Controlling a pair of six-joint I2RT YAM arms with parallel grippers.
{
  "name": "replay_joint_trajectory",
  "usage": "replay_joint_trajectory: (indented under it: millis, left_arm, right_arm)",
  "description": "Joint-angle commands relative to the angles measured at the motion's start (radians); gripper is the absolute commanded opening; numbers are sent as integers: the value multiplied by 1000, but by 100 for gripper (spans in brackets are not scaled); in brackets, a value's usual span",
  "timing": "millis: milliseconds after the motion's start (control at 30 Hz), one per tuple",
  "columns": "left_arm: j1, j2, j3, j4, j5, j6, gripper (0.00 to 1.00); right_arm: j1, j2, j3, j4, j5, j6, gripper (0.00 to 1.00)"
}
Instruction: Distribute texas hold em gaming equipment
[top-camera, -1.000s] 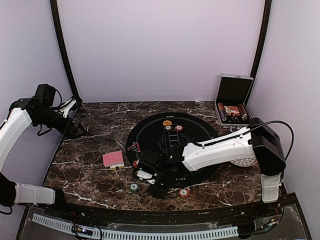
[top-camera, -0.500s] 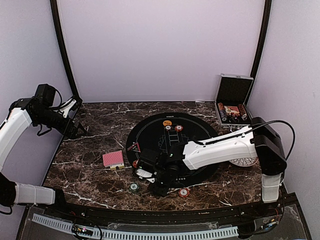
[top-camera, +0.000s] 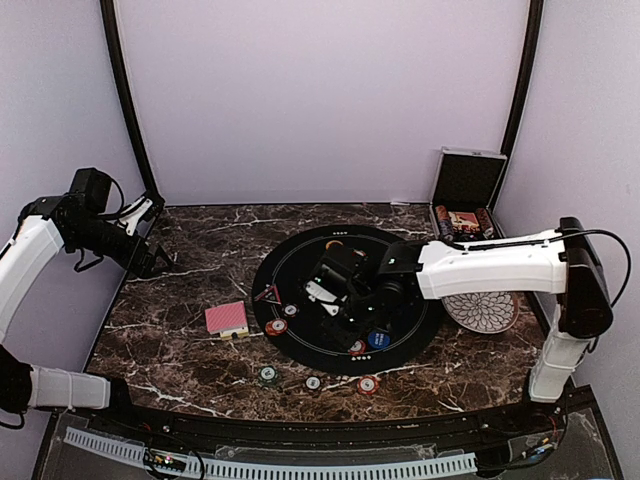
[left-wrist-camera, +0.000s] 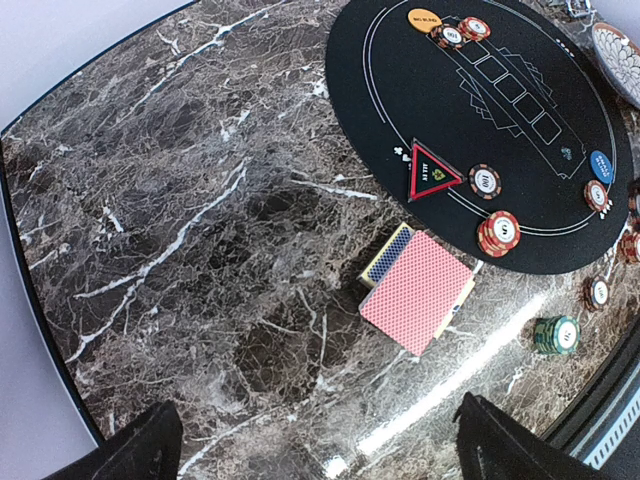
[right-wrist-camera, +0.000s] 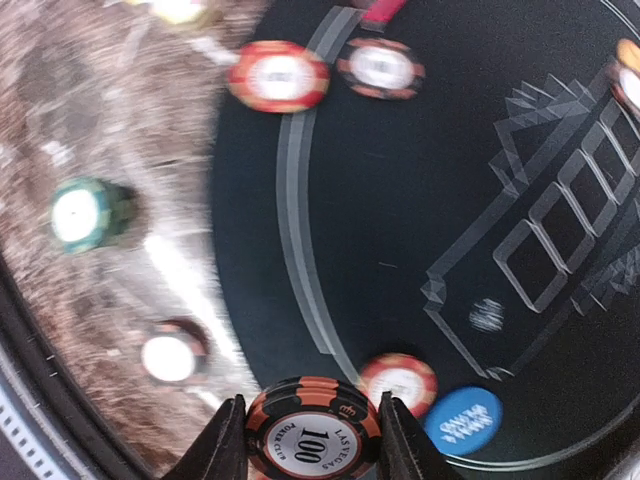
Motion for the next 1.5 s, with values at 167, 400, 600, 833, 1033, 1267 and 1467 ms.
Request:
replay_joint_trajectory:
  millis: [167, 400, 600, 833, 1033, 1267, 1467]
  left_arm:
    - [-3, -18, 16, -18, 9, 7, 99]
    - [-3, -15, 12, -13, 14, 7, 99]
    - [-3, -12, 14, -11, 17, 7, 99]
    - [-3, -10, 15, -12, 16, 7, 99]
    - [-3, -10, 16, -12, 20, 5, 99]
    - [-3, -19, 8, -12, 15, 8, 99]
    - [-2, -22, 3, -15, 10, 13, 99]
  right_arm:
    - [-253, -98, -189, 20, 87, 90, 22]
    - [-341, -101, -307, 71, 89, 98, 21]
    - [-370, -92, -340, 100, 81, 114, 21]
    - [-374, -57, -344, 99, 48, 118, 43]
    - [-376, -99, -281, 46, 97, 125, 61]
    - [-295, -143, -143, -9, 113, 112, 62]
    - [-115, -65, 41, -15, 68, 86, 69]
